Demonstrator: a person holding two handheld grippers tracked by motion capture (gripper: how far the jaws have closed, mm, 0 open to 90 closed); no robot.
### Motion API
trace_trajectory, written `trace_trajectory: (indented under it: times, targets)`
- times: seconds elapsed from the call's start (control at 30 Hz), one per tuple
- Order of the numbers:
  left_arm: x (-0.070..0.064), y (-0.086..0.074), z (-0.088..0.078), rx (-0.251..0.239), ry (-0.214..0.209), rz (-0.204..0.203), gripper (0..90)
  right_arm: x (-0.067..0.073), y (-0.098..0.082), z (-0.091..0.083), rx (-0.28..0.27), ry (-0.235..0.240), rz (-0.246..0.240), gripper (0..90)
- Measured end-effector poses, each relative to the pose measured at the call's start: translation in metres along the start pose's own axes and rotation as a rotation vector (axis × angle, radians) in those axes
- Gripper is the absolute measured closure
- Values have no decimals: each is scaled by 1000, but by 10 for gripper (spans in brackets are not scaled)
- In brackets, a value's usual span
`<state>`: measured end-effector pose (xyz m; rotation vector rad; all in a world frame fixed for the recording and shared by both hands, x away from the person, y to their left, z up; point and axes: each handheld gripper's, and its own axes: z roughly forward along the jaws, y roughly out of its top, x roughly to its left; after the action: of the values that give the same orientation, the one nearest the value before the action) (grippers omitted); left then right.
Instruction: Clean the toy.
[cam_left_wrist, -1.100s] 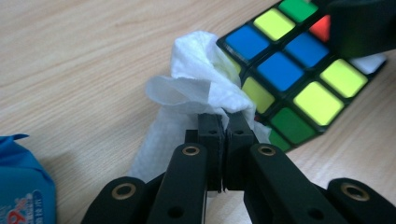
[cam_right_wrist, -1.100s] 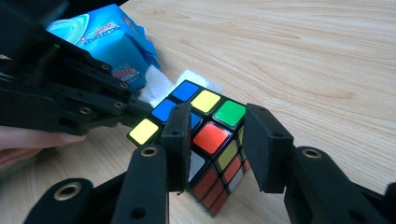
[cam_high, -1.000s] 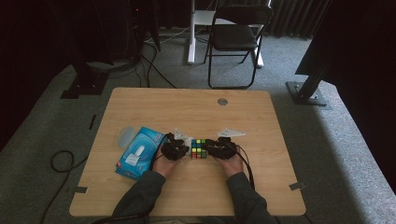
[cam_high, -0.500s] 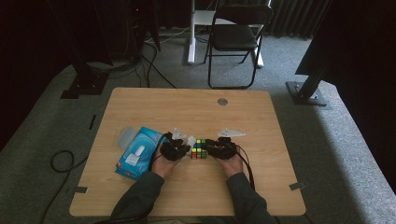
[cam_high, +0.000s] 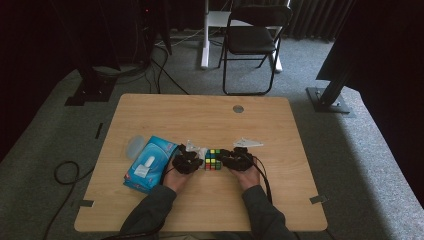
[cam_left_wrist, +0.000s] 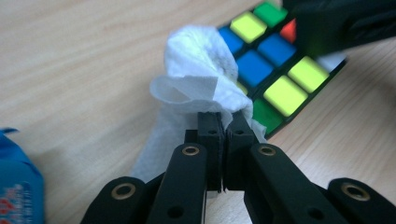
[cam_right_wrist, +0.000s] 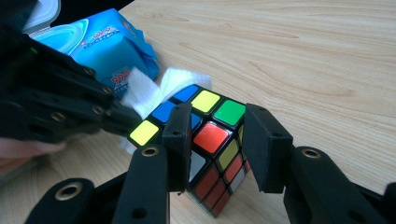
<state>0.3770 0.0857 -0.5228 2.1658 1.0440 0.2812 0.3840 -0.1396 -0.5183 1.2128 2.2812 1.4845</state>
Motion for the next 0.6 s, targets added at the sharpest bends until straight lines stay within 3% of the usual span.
trace_trajectory:
  times: [0.1,0.6]
  targets:
    - [0,-5,9,19,10,7,889,0,0,0,0,0,1,632]
    - [2,-5,2,5,2,-3,884,0,0,0,-2,1,1,632]
